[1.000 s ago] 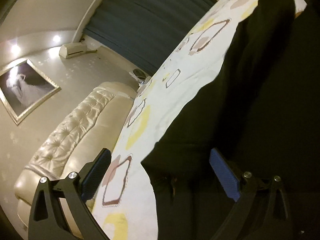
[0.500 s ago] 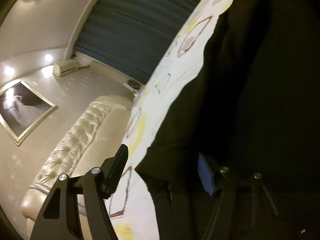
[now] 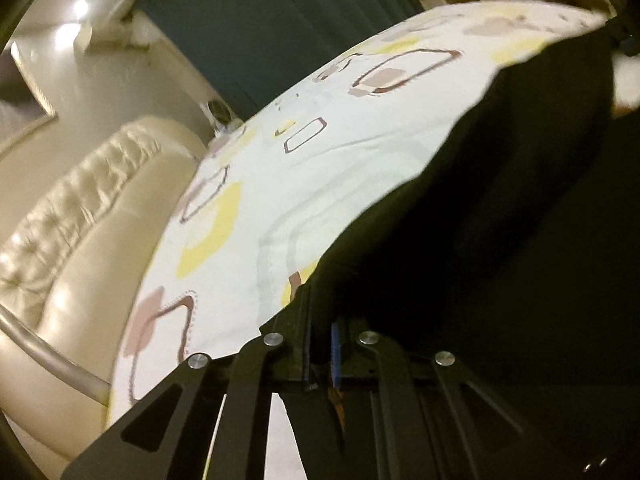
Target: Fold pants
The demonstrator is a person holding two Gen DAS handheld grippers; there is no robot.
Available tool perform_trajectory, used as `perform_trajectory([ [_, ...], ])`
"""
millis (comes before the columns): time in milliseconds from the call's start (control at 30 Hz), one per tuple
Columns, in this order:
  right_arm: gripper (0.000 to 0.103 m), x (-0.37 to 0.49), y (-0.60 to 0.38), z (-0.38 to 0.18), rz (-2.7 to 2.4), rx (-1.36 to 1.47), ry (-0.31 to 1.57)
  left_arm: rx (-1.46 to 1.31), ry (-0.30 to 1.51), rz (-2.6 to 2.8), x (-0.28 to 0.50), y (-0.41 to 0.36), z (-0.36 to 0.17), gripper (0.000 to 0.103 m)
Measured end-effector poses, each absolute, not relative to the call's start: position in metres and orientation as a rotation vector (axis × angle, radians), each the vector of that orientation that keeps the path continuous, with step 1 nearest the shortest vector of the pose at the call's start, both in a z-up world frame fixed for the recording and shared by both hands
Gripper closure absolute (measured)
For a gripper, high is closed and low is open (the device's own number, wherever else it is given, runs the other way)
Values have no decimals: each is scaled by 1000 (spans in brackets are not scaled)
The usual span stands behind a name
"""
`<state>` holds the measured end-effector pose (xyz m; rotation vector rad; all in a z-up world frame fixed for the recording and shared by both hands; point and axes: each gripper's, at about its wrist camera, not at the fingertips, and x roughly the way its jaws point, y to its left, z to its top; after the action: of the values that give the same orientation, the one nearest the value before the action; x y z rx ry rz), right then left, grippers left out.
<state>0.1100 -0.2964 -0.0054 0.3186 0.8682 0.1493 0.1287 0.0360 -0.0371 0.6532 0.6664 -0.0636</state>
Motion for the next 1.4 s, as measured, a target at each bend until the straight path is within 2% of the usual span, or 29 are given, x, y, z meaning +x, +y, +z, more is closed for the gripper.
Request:
perform_trajectory([
  [267, 2, 261, -308, -17, 198, -92, 1006, 417, 814, -72, 215, 74, -24, 96],
  [400, 2, 297, -291, -47, 277, -250, 1100, 296, 924, -86, 244, 87, -44, 96],
  [533, 2, 324, -267, -69, 316, -415, 1098, 213, 984, -110, 256, 93, -59, 96],
  [633, 3, 337, -262, -82, 346, -423, 1136, 152, 1024, -134, 266, 99, -65, 95],
  [667, 16, 341, -263, -85, 362, -403, 1162, 123, 1037, -143, 270, 103, -66, 95],
  [700, 48, 344, -265, -86, 396, -358, 1196, 84, 1052, -155, 274, 107, -66, 95],
  [733, 63, 343, -266, -84, 449, -293, 1217, 57, 1065, -163, 276, 110, -65, 95],
  [767, 87, 339, -262, -78, 463, -288, 1204, 13, 1079, -176, 278, 115, -64, 95],
  [833, 103, 325, -252, -66, 458, -351, 1164, -39, 1081, -191, 279, 121, -62, 95],
  [1033, 103, 265, -241, -18, 498, -378, 1018, -25, 991, -224, 248, 113, -35, 95],
  [1133, 100, 255, -242, -9, 469, -427, 1012, 8, 979, -223, 244, 109, -28, 95],
  [1167, 90, 263, -248, -8, 458, -410, 1027, 3, 987, -218, 246, 109, -27, 95],
  [1200, 72, 270, -254, -9, 451, -389, 1058, -6, 996, -213, 248, 109, -27, 95],
  [1233, 64, 275, -259, -9, 432, -397, 1062, -12, 999, -209, 250, 110, -27, 95],
  [1267, 51, 278, -263, -11, 424, -414, 1071, -18, 1001, -205, 251, 112, -27, 95],
  [1400, 49, 298, -273, -36, 394, -500, 1179, -59, 1019, -203, 259, 120, -31, 95],
])
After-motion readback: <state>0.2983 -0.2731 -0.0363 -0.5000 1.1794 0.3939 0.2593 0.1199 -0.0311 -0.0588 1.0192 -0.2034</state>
